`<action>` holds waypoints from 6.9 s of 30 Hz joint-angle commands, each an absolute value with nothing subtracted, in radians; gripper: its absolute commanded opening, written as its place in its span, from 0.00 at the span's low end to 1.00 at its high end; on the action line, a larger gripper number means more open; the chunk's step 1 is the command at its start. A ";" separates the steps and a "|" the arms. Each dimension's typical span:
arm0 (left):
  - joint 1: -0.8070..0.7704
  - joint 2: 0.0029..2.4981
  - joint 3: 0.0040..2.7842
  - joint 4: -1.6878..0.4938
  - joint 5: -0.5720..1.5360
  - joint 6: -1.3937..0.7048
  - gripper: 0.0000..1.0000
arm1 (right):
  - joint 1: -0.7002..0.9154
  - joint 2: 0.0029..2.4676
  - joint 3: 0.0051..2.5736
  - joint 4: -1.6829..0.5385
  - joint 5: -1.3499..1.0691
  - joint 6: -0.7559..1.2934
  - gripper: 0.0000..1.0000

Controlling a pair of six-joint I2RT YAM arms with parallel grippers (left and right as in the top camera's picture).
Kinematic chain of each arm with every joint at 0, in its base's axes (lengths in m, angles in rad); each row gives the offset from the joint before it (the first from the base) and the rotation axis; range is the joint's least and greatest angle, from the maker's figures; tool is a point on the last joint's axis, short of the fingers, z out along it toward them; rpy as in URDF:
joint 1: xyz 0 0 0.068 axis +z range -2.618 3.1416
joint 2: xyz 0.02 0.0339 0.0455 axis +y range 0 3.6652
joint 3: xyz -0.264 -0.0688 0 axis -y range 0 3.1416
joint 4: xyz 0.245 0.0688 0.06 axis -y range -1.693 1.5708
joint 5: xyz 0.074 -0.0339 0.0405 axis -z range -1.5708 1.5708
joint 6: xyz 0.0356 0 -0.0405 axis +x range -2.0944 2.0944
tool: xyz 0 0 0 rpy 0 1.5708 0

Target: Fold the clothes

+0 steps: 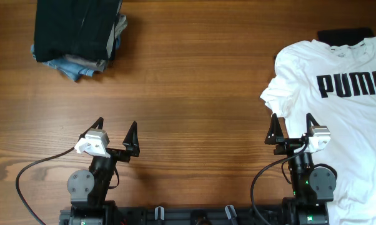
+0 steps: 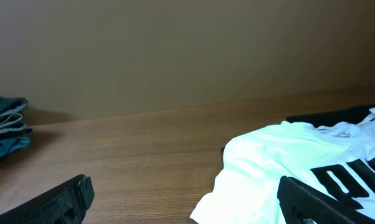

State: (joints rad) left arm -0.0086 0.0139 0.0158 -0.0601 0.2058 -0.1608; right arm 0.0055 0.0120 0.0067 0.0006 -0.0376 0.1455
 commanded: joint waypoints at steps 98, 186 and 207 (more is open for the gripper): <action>0.022 1.311 1.337 -0.888 0.104 -0.293 1.00 | 0.249 1.615 1.617 -0.905 -0.401 0.052 0.04; -0.160 2.133 1.521 -0.516 0.036 -0.008 0.04 | 0.280 1.404 1.674 -1.164 0.103 0.367 0.72; -0.177 2.265 1.538 -0.308 -0.065 -0.058 0.04 | 0.280 1.477 1.571 -1.202 0.075 0.441 0.74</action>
State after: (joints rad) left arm -0.2951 2.2269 1.5375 -0.3313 0.0917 0.0223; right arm 0.2821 1.4265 1.6123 -1.1980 0.0864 0.4076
